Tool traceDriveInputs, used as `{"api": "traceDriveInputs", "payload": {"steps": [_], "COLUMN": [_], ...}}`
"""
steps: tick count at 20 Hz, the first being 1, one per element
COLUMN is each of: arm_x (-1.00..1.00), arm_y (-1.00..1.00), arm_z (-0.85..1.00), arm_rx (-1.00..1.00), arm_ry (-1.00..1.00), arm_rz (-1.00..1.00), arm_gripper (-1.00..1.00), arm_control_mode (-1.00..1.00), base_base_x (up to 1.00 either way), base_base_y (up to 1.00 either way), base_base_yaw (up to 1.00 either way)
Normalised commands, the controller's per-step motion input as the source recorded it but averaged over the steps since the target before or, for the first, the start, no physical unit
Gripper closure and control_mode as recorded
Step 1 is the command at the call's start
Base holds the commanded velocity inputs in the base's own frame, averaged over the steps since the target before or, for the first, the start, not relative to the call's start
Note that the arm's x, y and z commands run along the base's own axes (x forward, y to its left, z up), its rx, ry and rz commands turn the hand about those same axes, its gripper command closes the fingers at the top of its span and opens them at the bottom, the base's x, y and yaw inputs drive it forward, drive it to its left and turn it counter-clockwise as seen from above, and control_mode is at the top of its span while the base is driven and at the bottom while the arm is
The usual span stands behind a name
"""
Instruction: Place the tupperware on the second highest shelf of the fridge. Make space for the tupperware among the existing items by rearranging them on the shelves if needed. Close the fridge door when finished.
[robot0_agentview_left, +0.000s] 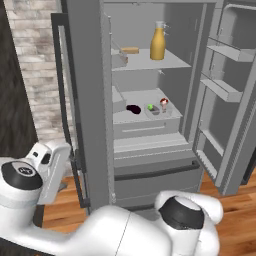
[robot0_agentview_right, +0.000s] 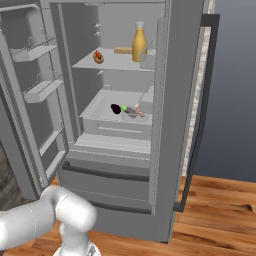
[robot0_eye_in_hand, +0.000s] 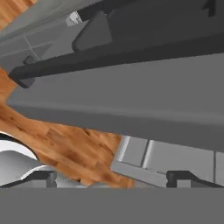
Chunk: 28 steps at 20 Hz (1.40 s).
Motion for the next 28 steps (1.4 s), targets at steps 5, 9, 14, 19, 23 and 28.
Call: {"api": "traceDriveInputs", "payload": {"steps": [5,9,14,19,23,28], "arm_x": [0.38,0.42,0.38,0.45,0.6,0.61], "arm_y": [0.2,0.32,0.41,0.36,0.23,0.03], "arm_z": [-0.42,-0.48,-0.38,-0.19,-0.13,-0.21], "arm_rx": [-0.17,-0.16,-0.15,-0.11,-0.07,-0.04], "arm_ry": [0.0,0.0,0.0,0.07,0.14,0.18], "arm_rz": [-0.04,-0.01,0.0,0.0,0.0,0.0], "arm_gripper": [-1.0,-1.0,-1.0,-1.0,-1.0,-1.0], "arm_control_mode": [-1.0,-1.0,-1.0,-1.0,-1.0,-1.0], "base_base_x": [0.0,0.0,0.0,0.0,0.0,0.0], "base_base_y": [0.0,0.0,0.0,0.0,0.0,0.0], "base_base_yaw": [0.0,0.0,0.0,0.0,0.0,0.0]}}
